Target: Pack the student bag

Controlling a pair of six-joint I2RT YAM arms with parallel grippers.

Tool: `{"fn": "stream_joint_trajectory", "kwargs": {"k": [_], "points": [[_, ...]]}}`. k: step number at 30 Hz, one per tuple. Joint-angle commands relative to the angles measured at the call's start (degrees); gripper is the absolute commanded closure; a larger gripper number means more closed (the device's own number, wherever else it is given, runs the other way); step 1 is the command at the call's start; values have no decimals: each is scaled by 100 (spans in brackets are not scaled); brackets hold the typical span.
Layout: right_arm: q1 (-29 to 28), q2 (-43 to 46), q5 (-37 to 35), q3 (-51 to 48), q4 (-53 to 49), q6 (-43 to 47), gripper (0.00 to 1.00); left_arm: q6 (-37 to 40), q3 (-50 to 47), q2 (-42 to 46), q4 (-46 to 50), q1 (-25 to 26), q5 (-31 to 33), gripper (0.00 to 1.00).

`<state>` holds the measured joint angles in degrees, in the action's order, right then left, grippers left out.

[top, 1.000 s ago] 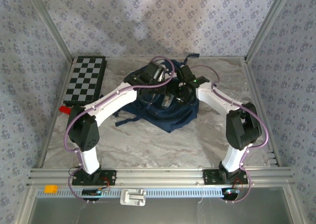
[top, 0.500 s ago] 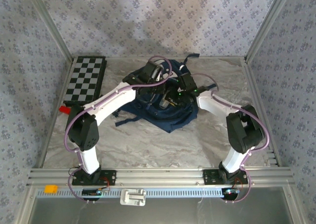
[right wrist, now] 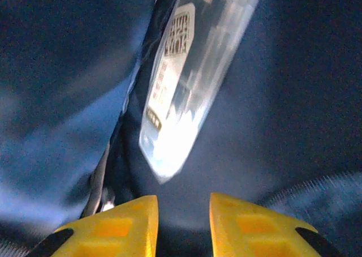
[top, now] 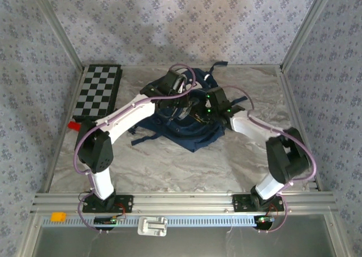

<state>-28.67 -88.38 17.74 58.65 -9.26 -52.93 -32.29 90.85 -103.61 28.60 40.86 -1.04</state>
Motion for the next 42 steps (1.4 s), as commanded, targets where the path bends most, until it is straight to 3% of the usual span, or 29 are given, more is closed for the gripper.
{"fn": "stream_joint_trajectory", "kwargs": {"k": [1, 4, 7, 12, 18, 23, 26, 34, 39, 42], "points": [[133, 721, -364, -336, -935, 453, 67, -291, -66, 150, -273, 5, -759, 87], [264, 1253, -597, -490, -1623, 641, 60, -231, -101, 232, 75, -77, -1190, 60], [332, 1517, -552, -542, -1949, 796, 56, -361, -647, 721, -103, -325, -1457, 47], [-7, 1526, -647, -420, -2203, 784, 50, -808, -1771, 1382, -713, -1133, -1849, 39], [-629, 1093, -728, -448, -1652, 382, 47, -1204, -2206, 1036, -1358, -1754, -2304, 39], [-689, 697, -633, -372, -1288, 217, 50, -1347, -2008, 438, -1637, -1810, -2384, 42], [-627, 608, -838, -220, -1430, 389, 51, -1431, -1851, 140, -1406, -1810, -2068, 46], [-54, 319, -741, 45, -1352, 871, 53, -2160, -1997, -394, -2099, -1608, -2048, 58], [82, 250, -1069, 621, -2159, 1272, 50, -2471, -1809, -429, -2174, -1262, -2018, 85], [-178, 312, -1504, 904, -2861, 1132, 44, -2802, -1805, -306, -2160, -1052, -1937, 92]]}}
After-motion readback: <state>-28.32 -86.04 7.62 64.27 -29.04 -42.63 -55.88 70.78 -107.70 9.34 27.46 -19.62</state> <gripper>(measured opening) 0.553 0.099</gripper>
